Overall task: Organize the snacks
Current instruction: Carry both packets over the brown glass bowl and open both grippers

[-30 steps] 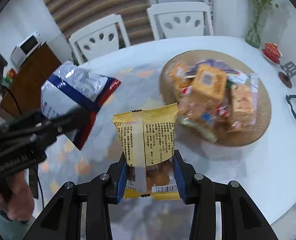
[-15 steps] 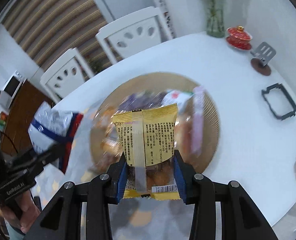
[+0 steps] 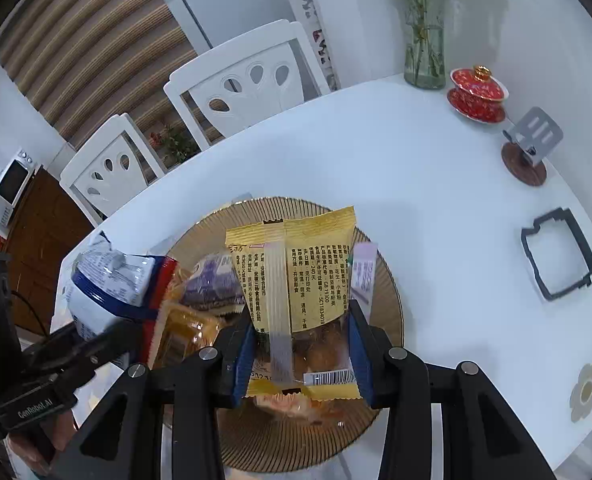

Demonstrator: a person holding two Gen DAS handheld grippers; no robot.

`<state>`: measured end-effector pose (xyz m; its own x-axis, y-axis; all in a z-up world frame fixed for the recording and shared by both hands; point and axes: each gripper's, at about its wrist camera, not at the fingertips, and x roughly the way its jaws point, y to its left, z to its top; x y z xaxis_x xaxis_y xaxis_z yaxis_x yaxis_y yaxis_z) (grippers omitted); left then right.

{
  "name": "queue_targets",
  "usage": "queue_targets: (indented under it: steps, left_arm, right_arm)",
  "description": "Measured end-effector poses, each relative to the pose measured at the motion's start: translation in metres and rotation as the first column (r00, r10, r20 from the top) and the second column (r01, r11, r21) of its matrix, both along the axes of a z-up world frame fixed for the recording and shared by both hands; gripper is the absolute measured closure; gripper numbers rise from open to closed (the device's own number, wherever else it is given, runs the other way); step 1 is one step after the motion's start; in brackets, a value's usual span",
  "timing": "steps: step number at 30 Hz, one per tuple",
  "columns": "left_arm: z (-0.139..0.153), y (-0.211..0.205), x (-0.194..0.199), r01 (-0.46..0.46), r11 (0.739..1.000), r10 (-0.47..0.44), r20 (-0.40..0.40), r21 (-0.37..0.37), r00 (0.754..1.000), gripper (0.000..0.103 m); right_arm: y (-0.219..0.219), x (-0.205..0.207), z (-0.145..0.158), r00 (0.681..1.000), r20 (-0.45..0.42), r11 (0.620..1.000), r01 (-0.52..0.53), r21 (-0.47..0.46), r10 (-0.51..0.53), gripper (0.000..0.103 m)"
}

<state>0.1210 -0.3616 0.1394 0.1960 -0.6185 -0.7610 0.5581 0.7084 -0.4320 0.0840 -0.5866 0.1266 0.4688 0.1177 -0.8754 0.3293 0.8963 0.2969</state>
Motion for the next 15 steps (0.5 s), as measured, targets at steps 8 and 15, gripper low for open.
queue_targets:
  steps: [8, 15]
  left_arm:
    - [-0.019, -0.010, 0.010, -0.032, 0.999, 0.031, -0.087, -0.010, 0.996, 0.021]
    - [-0.031, 0.025, -0.007, -0.096, 0.995, 0.094, -0.153, -0.008, 0.984, 0.021]
  right_arm:
    - [-0.014, 0.018, -0.014, 0.999, -0.035, 0.999, 0.000, 0.035, 0.001, 0.027]
    - [-0.018, -0.001, -0.024, 0.998, -0.056, 0.999, 0.010, 0.042, -0.008, 0.027]
